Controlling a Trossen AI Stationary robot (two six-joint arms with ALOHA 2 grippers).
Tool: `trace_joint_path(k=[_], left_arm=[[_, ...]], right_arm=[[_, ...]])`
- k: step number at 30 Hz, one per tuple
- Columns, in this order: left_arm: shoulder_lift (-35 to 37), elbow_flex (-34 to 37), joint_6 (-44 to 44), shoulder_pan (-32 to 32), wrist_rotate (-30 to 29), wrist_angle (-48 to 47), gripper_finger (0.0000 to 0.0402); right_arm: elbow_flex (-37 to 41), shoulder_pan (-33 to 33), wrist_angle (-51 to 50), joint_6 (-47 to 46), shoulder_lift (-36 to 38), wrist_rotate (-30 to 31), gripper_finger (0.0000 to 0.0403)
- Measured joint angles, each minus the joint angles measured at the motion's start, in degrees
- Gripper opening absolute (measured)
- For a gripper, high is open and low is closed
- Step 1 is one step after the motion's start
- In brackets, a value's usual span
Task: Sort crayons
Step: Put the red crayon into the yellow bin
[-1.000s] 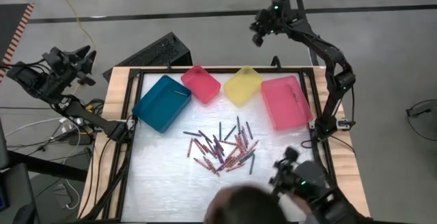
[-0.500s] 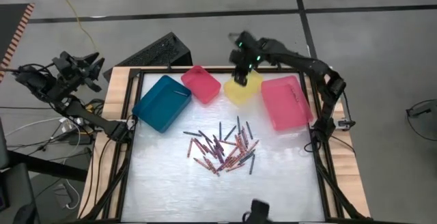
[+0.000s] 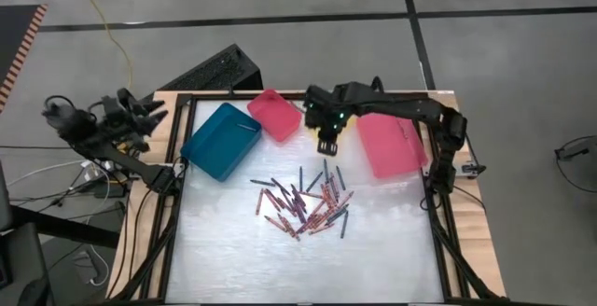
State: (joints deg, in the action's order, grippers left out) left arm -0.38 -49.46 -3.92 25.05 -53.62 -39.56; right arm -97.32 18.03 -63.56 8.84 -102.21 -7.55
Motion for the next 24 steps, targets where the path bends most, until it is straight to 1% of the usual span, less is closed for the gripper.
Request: trace_joint_path(k=[3,9,11,14,20,24], left_arm=[[-0.02,3.12,0.88,0.01,1.23,0.29,0.0145],[-0.04,6.9,8.01,0.0,6.54,0.5,0.0145],[-0.03,7.51,10.32,-0.01,8.61,0.51,0.0145],[-0.04,7.79,12.09,-0.01,10.24,0.54,0.0145],[-0.02,7.79,9.38,-0.03,9.43,3.05,0.0145],[-0.02,7.79,7.08,-0.03,9.64,3.53,0.0145]], right_arm=[[0.0,-3.05,0.81,0.45,0.0,0.04,0.0071],[0.02,-7.81,1.25,2.2,0.0,-0.24,0.0071],[0.18,-8.72,2.33,2.98,0.02,-2.42,0.0071],[2.52,-9.99,6.98,4.28,0.09,-7.62,0.0071],[9.85,-10.52,13.65,4.72,0.09,-9.46,0.0071],[14.18,-9.15,19.73,4.76,0.26,-14.6,0.0071]])
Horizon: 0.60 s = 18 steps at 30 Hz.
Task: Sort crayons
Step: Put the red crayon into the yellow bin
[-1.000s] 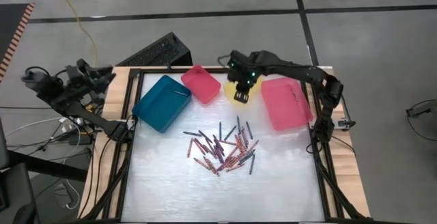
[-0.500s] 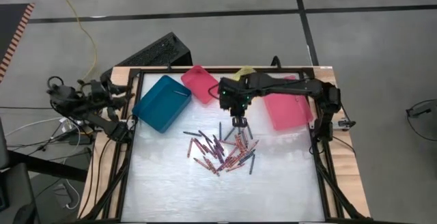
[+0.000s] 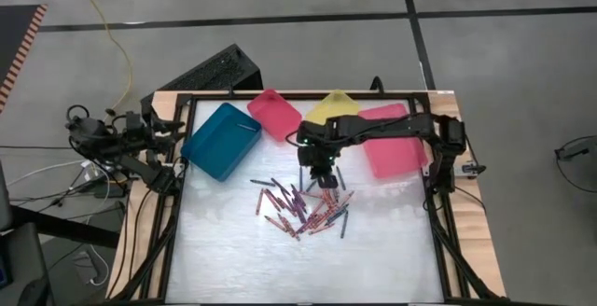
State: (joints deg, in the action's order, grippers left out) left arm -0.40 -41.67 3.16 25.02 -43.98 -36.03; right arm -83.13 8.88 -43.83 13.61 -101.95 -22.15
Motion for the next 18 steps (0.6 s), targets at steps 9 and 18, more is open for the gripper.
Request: trace_joint_path(k=[9,18], left_arm=[[0.02,0.0,-1.29,0.0,0.84,4.92,0.0145],[-2.35,0.1,-0.31,0.0,2.4,6.08,0.0145]], right_arm=[[5.71,3.63,12.96,2.38,1.73,-17.3,0.0071],[5.66,0.57,7.58,5.53,1.51,-12.0,0.0071]])
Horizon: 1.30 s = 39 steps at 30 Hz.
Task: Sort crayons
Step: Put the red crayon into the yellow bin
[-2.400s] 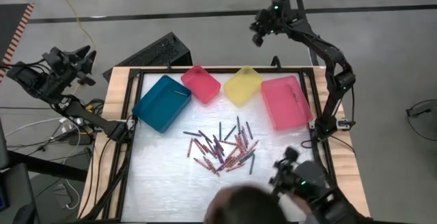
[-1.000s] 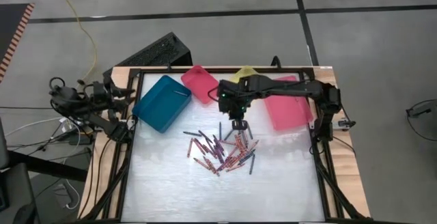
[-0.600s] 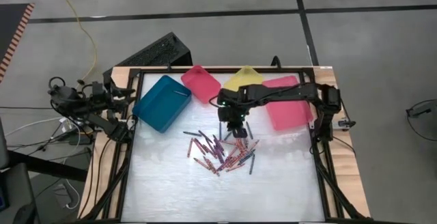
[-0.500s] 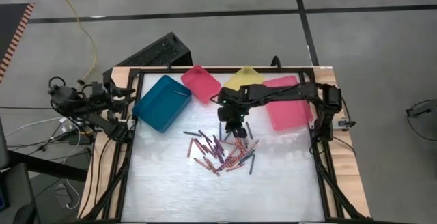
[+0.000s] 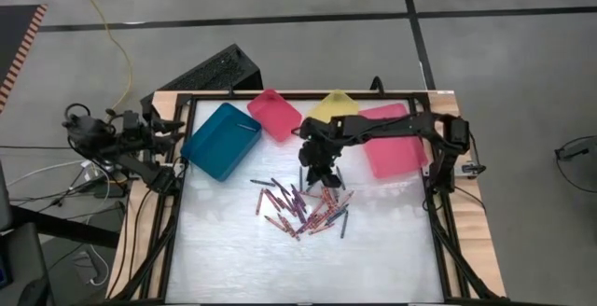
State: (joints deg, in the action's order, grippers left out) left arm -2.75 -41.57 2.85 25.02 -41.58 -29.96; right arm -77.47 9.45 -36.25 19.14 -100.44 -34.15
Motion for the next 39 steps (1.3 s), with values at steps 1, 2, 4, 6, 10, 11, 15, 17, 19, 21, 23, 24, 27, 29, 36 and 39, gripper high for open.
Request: trace_joint_path(k=[1,2,4,6,10,11,15,17,19,21,23,24,27,29,36,39], left_arm=[[-0.46,0.35,-0.09,0.0,-0.02,0.37,0.0145],[-0.8,0.86,-0.44,0.0,0.04,0.33,0.0145],[-1.4,2.17,-1.07,0.0,-0.02,0.82,0.0145],[-1.61,3.47,-1.5,0.0,-0.23,1.35,0.0145],[-1.91,5.08,-0.33,0.0,-0.18,1.25,0.0145],[-1.87,5.32,-0.17,0.0,-0.2,1.29,0.0145],[-1.87,6.16,0.36,0.0,-0.21,1.28,0.0145],[-1.87,6.7,-0.08,0.0,-0.2,1.19,0.0145],[-1.87,7.19,-0.2,0.0,-0.2,1.16,0.0145],[-1.87,7.31,-0.22,0.0,-0.2,1.1,0.0145],[-1.85,7.31,-0.09,0.0,-0.2,1.24,0.0145],[-1.87,7.31,0.04,0.0,-0.19,1.21,0.0145],[-1.85,7.31,1.16,0.0,0.88,1.07,0.0145],[-1.98,7.31,1.33,0.0,1.72,0.94,0.0145],[-2.13,7.31,0.93,0.02,2.28,0.92,0.0145],[-2.13,7.31,0.85,0.02,1.74,0.92,0.0145]], right_arm=[[0.0,-0.8,-0.55,0.93,0.0,0.56,0.0071],[0.0,-1.7,-0.62,1.67,0.0,1.65,0.0071],[0.0,-3.66,-1.0,3.15,-0.01,5.18,0.0072],[0.0,-5.47,-1.44,5.25,-0.04,8.45,0.0072],[0.0,-9.24,-1.97,11.0,-0.04,14.99,0.0073],[0.0,-10.11,-2.09,12.15,-0.04,16.98,0.0073],[0.0,-12.44,-2.13,13.99,-0.09,21.7,0.0073],[0.0,-12.86,-1.98,13.92,-0.13,22.09,0.0073],[-0.04,-13.21,-1.37,13.9,-0.95,22.8,0.0073],[-0.01,-13.76,-1.62,13.91,-1.33,23.82,0.0073],[-0.05,-14.03,-0.79,13.96,-2.54,23.84,0.0073],[-0.11,-14.05,-0.95,13.99,-2.77,23.82,0.0073],[-0.04,-14.03,-1.94,14.0,-4.24,23.81,0.0073],[-0.02,-14.21,-3.06,14.01,-4.57,23.96,0.0073],[-0.02,-15.84,-3.19,13.8,-4.96,26.64,0.0073],[-0.02,-16.1,-3.2,10.93,-4.96,33.35,0.0073]])
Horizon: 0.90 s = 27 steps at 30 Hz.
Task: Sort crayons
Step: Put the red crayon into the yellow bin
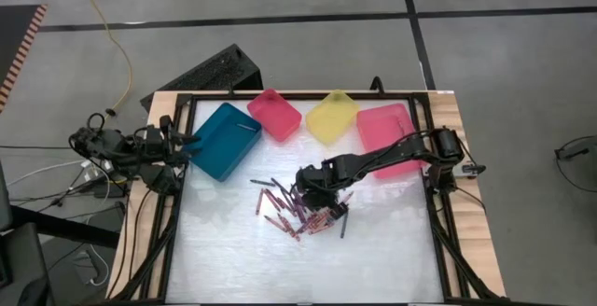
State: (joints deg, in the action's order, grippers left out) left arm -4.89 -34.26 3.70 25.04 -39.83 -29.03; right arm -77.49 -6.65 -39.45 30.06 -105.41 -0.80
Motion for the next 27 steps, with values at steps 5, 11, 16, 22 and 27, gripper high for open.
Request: trace_joint_path(k=[5,11,16,22,27], left_arm=[[0.0,0.0,-0.63,0.0,-0.65,0.0,0.0145],[0.0,0.0,-1.08,0.0,-0.66,-0.08,0.0145],[0.0,0.0,-2.29,-0.02,-0.46,-0.35,0.0145],[0.0,0.0,-3.02,-0.02,0.2,-0.32,0.0145],[0.0,0.0,-2.99,0.0,0.2,-0.31,0.0145]], right_arm=[[0.0,0.36,0.03,-3.04,-0.02,0.81,0.0073],[0.0,-1.36,0.0,-2.55,-0.02,-1.02,0.0073],[0.0,-1.6,0.0,-1.66,-0.02,-1.02,0.0087],[0.0,-1.48,0.01,-2.03,-0.02,-2.14,0.0141],[-0.01,-1.47,0.44,-2.03,-0.32,-2.14,0.0162]])
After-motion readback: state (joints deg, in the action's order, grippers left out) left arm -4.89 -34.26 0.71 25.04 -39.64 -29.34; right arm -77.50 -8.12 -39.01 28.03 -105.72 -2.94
